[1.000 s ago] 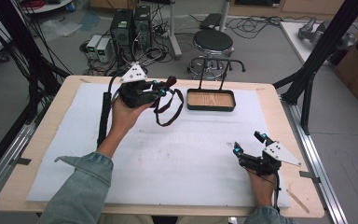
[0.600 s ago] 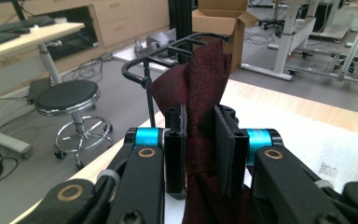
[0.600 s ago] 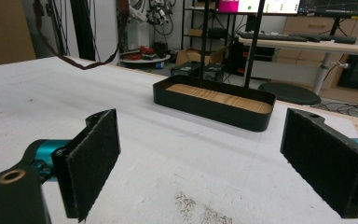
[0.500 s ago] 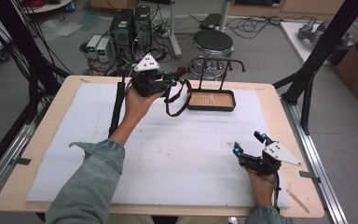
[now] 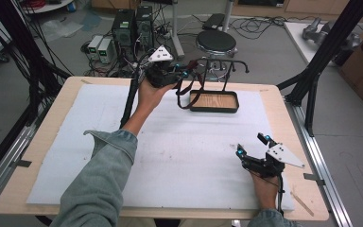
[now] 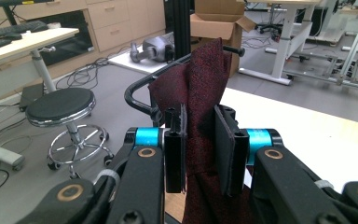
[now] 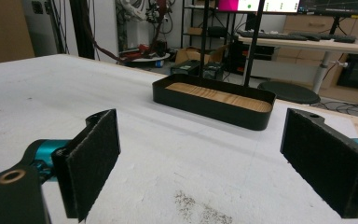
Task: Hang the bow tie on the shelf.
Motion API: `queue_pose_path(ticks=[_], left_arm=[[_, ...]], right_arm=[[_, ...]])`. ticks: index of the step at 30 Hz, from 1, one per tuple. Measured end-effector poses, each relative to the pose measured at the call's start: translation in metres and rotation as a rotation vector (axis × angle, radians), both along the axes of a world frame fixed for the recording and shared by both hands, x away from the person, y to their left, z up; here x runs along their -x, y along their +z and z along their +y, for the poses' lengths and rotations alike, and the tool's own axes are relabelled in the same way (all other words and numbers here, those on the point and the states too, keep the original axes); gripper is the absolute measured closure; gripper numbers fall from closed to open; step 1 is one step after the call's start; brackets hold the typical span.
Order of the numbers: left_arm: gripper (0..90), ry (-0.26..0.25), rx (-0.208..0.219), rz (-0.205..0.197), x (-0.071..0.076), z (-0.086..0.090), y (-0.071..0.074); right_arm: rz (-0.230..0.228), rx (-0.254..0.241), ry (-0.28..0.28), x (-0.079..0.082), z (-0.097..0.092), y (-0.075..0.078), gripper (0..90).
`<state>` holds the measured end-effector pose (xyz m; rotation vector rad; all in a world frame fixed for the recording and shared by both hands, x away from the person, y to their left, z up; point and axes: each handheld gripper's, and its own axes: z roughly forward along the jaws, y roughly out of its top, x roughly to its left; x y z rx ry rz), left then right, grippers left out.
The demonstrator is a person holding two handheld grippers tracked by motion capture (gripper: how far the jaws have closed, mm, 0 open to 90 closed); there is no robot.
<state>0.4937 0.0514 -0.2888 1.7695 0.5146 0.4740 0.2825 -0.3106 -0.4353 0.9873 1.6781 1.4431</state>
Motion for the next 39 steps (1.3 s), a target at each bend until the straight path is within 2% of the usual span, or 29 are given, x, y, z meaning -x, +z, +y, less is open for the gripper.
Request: queue_pose_path(ticks=[11, 12, 15, 17, 19, 27, 29, 31, 34, 39], left_arm=[[75.0, 0.005, 0.019, -0.010, -0.015, -0.009, 0.002], [75.0, 0.017, 0.008, -0.024, -0.017, -0.012, 0.003], [75.0, 0.031, -0.034, -0.024, -0.022, -0.016, 0.001], [75.0, 0.034, -0.033, -0.019, -0.024, -0.018, 0.000], [75.0, 0.046, -0.018, -0.026, -0.027, -0.021, -0.003], [75.0, 0.070, -0.004, -0.035, -0.034, -0.026, -0.005], [75.0, 0.089, 0.008, -0.048, -0.037, -0.026, -0.005], [75.0, 0.097, 0.020, -0.036, -0.041, -0.026, -0.006], [75.0, 0.113, 0.016, -0.019, -0.047, -0.026, -0.009], [74.9, 0.126, 0.024, -0.010, -0.053, -0.025, -0.014]], right_arm=[[0.002, 0.006, 0.002, 0.000, 0.001, 0.000, 10.8], [0.002, 0.007, 0.002, 0.000, 0.000, 0.000, 10.9], [0.002, 0.006, 0.004, 0.000, 0.001, 0.000, 10.9], [0.004, 0.006, 0.004, 0.000, 0.001, 0.000, 10.8], [0.003, 0.007, 0.006, 0.000, 0.000, 0.000, 10.9], [0.007, 0.004, 0.006, 0.000, 0.001, 0.000, 10.8], [0.005, 0.005, 0.008, -0.001, 0.000, 0.000, 10.9], [0.007, 0.004, 0.007, 0.000, 0.000, 0.000, 10.9], [0.006, 0.004, 0.009, -0.001, 0.000, 0.000, 10.9], [0.008, 0.002, 0.012, 0.000, 0.001, 0.000, 10.9]])
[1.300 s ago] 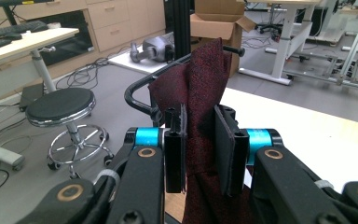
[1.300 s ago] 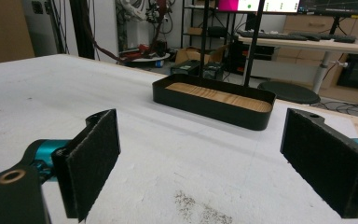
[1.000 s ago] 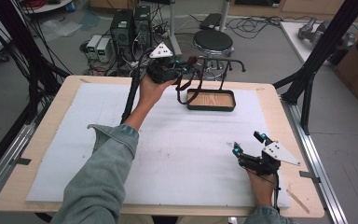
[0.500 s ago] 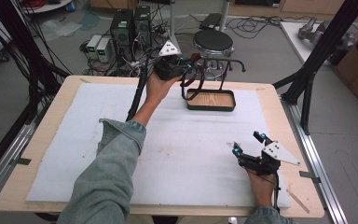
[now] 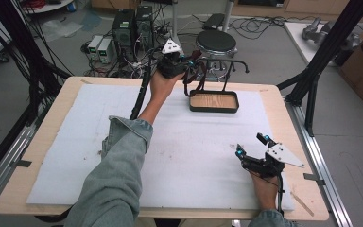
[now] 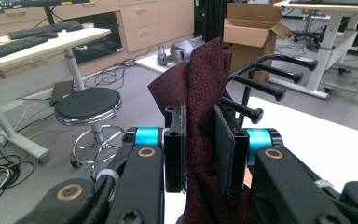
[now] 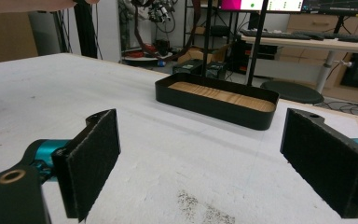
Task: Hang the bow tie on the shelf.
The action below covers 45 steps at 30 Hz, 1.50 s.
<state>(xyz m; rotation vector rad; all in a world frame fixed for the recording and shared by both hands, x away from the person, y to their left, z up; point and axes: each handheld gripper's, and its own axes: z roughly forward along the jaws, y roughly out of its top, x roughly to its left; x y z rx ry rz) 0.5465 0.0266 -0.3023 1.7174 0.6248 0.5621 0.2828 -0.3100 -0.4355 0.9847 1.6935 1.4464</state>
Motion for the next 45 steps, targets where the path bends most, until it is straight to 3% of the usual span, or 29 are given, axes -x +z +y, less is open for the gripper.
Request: queue_pose_path(ticks=[10, 23, 38, 45], left_arm=[[74.4, 0.003, -0.014, 0.001, -0.003, 0.002, -0.005], [74.0, 0.020, -0.025, -0.078, 0.001, -0.004, -0.014], [72.0, 0.037, -0.042, -0.056, 0.000, 0.006, -0.024], [68.0, 0.037, -0.070, -0.045, 0.000, 0.007, -0.024]], right_arm=[[-0.006, 0.005, 0.005, 0.000, 0.000, 0.000, 10.9], [0.001, 0.000, 0.009, 0.000, 0.001, 0.000, 10.9], [0.003, 0.001, 0.009, 0.000, 0.001, 0.000, 10.9], [0.005, -0.002, 0.007, 0.000, 0.001, 0.000, 10.9]])
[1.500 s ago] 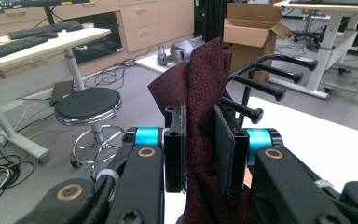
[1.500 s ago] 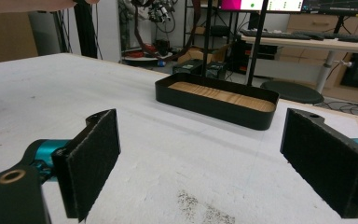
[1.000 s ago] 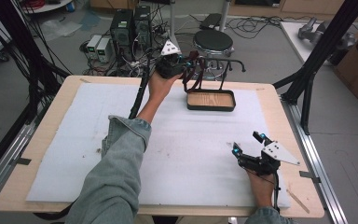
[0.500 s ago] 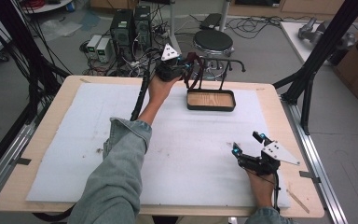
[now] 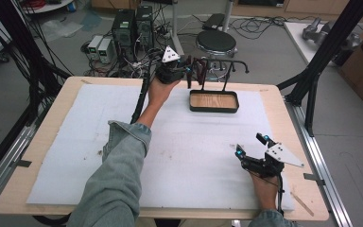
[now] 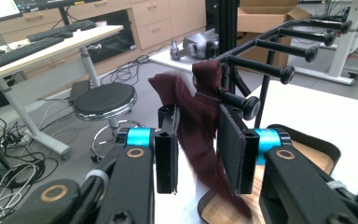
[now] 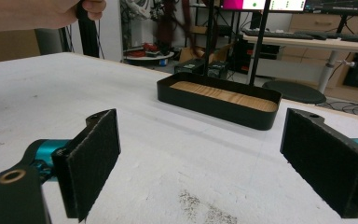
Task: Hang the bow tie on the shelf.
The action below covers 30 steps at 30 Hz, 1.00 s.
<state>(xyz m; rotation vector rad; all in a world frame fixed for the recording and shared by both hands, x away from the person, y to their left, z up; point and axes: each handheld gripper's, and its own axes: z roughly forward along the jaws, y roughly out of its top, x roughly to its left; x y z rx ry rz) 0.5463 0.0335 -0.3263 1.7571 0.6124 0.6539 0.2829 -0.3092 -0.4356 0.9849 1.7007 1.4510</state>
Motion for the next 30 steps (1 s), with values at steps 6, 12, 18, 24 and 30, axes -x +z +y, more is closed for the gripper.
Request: queue_pose_path(ticks=[6, 12, 18, 24, 30], left_arm=[[63.9, -0.009, -0.001, -0.002, 0.003, 0.007, 0.005], [58.2, -0.016, 0.009, -0.005, 0.011, 0.022, 0.014], [55.5, -0.013, 0.021, -0.006, 0.020, 0.040, 0.022], [51.1, 0.002, 0.048, -0.024, 0.036, 0.071, 0.034], [46.6, 0.008, 0.068, -0.030, 0.048, 0.095, 0.042]], right_arm=[[0.001, 0.000, 0.000, 0.000, 0.000, 0.000, 10.9], [0.001, 0.001, -0.002, 0.000, 0.000, 0.000, 10.9], [-0.004, 0.003, -0.003, 0.000, 0.000, 0.000, 10.9], [-0.010, 0.007, -0.005, -0.001, -0.001, 0.000, 10.9], [-0.008, 0.007, -0.010, -0.001, -0.001, 0.000, 10.9]])
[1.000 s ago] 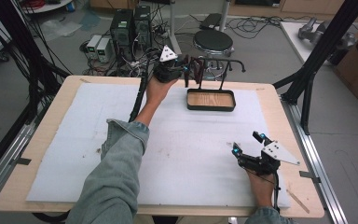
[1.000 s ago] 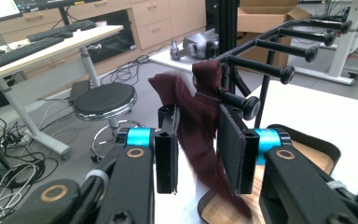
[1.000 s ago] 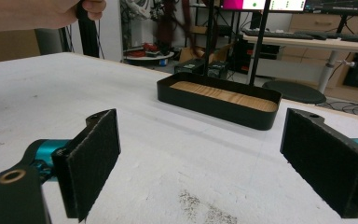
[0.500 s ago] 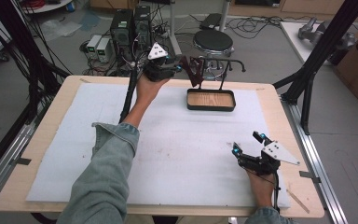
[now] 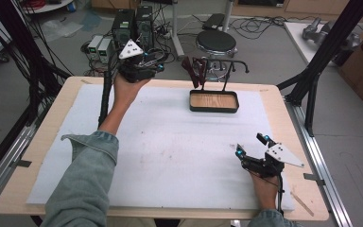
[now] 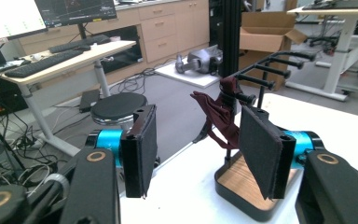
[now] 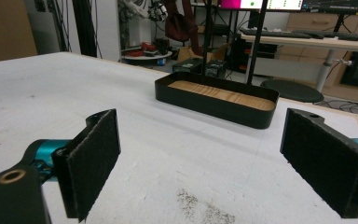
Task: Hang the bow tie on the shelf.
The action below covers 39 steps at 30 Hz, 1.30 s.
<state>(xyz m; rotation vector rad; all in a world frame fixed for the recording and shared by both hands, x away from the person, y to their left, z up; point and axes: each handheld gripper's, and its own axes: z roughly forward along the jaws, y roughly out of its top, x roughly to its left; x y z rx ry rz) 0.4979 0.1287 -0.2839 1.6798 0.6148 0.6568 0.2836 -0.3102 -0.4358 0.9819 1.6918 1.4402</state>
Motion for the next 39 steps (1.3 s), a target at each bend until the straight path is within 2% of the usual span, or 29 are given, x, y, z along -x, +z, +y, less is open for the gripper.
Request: queue_pose_path(ticks=[2, 9, 11, 15, 17, 19, 24, 25, 26, 27, 28, 29, 30, 33, 34, 39], left_arm=[[45.8, -0.003, 0.005, 0.002, 0.007, 0.014, 0.005], [37.7, 0.013, 0.026, -0.002, 0.025, 0.043, 0.011], [35.3, 0.022, 0.014, -0.003, 0.031, 0.049, 0.011], [33.3, 0.041, -0.013, -0.024, 0.039, 0.058, 0.009], [30.9, 0.051, 0.004, -0.017, 0.046, 0.067, 0.007], [28.1, 0.058, 0.002, -0.019, 0.049, 0.070, 0.007], [25.4, 0.068, 0.021, -0.026, 0.069, 0.087, 0.004], [24.8, 0.068, 0.021, -0.026, 0.069, 0.087, 0.004], [24.7, 0.069, 0.034, -0.030, 0.076, 0.094, 0.002], [24.7, 0.069, 0.034, -0.030, 0.076, 0.094, 0.002], [24.2, 0.077, 0.045, -0.027, 0.084, 0.100, 0.000], [24.0, 0.077, 0.045, -0.027, 0.084, 0.100, 0.000], [23.9, 0.076, 0.053, -0.020, 0.090, 0.107, -0.003], [21.7, 0.075, 0.069, -0.008, 0.097, 0.112, -0.005], [21.0, 0.072, 0.081, -0.002, 0.104, 0.118, -0.008], [20.6, 0.080, 0.077, -0.004, 0.122, 0.128, -0.015]], right_arm=[[0.001, -0.002, 0.000, 0.000, 0.000, 0.000, 10.9], [0.005, -0.003, -0.001, 0.000, 0.000, 0.000, 10.9], [0.009, -0.007, -0.004, 0.000, 0.000, 0.000, 10.9], [0.006, -0.004, -0.005, 0.000, 0.000, 0.000, 10.9], [0.009, -0.005, -0.006, 0.000, 0.000, 0.000, 10.9], [0.008, -0.003, -0.006, 0.000, 0.000, 0.000, 10.9], [0.009, -0.003, -0.008, 0.000, 0.000, 0.000, 10.9], [0.009, -0.002, -0.008, 0.000, 0.000, 0.000, 10.9], [0.009, -0.003, -0.008, 0.000, 0.000, 0.000, 10.9], [0.010, -0.003, -0.008, 0.000, 0.000, 0.000, 10.9], [0.010, -0.004, -0.009, 0.000, 0.000, 0.000, 10.9], [0.014, -0.007, -0.008, 0.000, 0.000, 0.000, 10.9], [0.010, -0.005, -0.008, 0.000, 0.000, 0.000, 10.9], [0.010, -0.004, -0.009, 0.000, 0.000, 0.000, 10.9], [0.010, -0.005, -0.008, 0.000, 0.000, 0.000, 10.9], [0.010, -0.003, -0.008, 0.000, 0.000, 0.000, 10.9]])
